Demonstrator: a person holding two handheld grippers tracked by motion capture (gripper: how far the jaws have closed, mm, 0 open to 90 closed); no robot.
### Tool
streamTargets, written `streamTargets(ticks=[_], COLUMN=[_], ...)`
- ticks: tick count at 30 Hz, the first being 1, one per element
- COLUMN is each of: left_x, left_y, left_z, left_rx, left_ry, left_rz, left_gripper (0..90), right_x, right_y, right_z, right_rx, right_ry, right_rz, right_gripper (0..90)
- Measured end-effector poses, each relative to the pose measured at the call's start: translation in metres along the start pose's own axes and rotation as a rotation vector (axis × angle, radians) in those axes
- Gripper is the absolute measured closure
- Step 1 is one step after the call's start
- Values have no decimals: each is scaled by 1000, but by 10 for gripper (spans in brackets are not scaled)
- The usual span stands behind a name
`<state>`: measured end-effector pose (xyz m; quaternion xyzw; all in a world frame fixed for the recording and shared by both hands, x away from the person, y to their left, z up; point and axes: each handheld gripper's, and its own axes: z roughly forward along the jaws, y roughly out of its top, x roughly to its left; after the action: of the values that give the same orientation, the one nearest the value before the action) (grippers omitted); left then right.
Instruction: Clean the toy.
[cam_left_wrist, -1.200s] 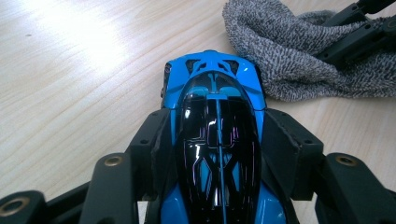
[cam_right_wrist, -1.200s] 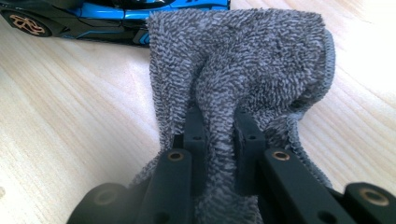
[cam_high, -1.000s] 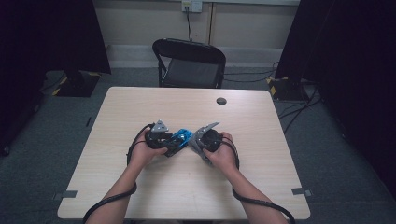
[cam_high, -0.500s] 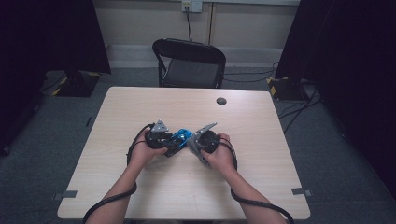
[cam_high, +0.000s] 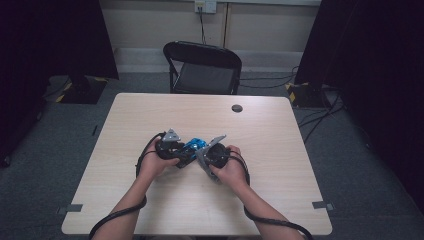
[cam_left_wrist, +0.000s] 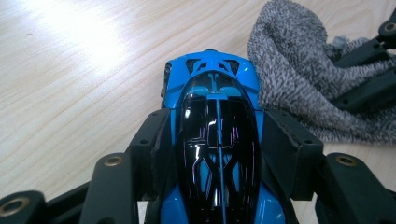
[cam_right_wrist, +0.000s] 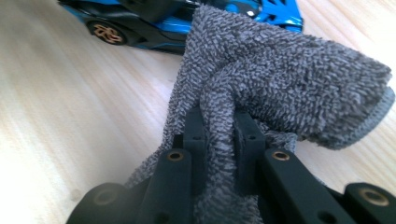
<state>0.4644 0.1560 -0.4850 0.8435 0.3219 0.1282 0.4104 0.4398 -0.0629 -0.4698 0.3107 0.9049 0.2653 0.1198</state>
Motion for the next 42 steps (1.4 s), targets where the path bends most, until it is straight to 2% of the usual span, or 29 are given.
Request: streamTargets(ticks=[22,31,42], left_x=[0,-1,-1], left_y=[-1,-1,0], left_z=[0,1,0], left_rx=[-10,-14,-9], left_ry=[1,-7,5], left_rz=[-3,-15,-3], left_gripper=[436,436,436], right_x=[37,43,49], right_y=[8,9,9], right_z=[3,3,3], right_rx=[-11,-9,-14], right_ry=[92,115,156], right_rz=[-88,-113,-146], right_gripper=[789,789,789])
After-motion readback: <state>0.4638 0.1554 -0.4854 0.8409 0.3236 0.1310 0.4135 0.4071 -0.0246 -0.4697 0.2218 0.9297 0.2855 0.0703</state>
